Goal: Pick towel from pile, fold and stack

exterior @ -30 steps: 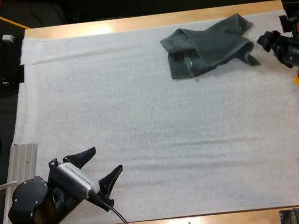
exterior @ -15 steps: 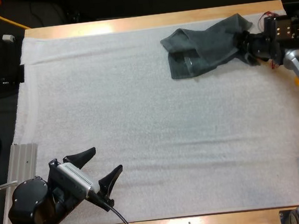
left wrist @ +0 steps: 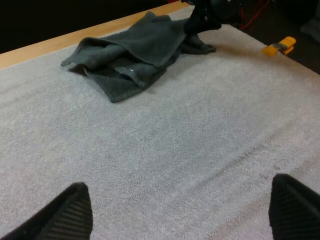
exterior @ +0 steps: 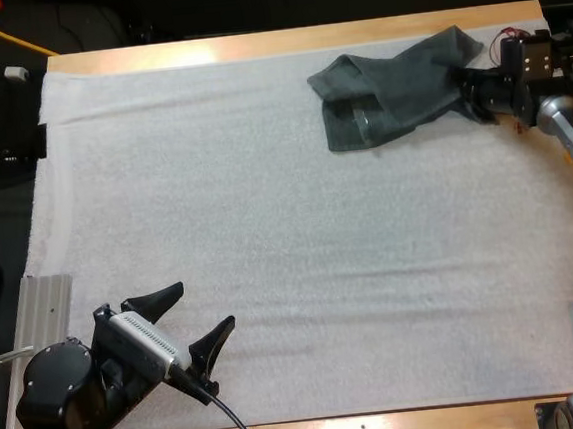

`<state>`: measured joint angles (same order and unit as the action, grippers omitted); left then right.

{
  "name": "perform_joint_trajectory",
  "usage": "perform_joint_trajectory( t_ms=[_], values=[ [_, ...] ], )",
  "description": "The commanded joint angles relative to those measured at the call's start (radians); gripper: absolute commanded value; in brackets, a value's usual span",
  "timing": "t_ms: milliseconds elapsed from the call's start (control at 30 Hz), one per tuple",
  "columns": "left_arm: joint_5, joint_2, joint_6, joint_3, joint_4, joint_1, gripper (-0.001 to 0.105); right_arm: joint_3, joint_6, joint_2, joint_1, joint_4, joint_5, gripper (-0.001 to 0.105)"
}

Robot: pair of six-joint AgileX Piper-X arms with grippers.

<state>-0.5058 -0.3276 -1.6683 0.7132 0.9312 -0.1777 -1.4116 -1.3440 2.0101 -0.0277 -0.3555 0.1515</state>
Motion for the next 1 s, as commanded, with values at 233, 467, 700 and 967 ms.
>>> perform_joint_trajectory(
  t_ms=[233,467,700,967],
  values=[
    [-0.006,-0.002,-0.009,0.009,-0.017,-0.005,0.069,-0.010,-0.304,-0.175,-0.061,-0.040,-0.054,0.000],
    [-0.006,-0.002,-0.009,0.009,-0.017,-0.005,0.069,-0.010,-0.433,-0.401,-0.120,-0.080,-0.092,0.000],
    [-0.006,-0.002,-0.009,0.009,-0.017,-0.005,0.069,-0.010,-0.433,-0.603,-0.167,-0.173,-0.088,0.000],
    [-0.006,-0.002,-0.009,0.009,-0.017,-0.005,0.069,-0.010,-0.433,-0.799,-0.263,-0.420,-0.089,0.000]
  ],
)
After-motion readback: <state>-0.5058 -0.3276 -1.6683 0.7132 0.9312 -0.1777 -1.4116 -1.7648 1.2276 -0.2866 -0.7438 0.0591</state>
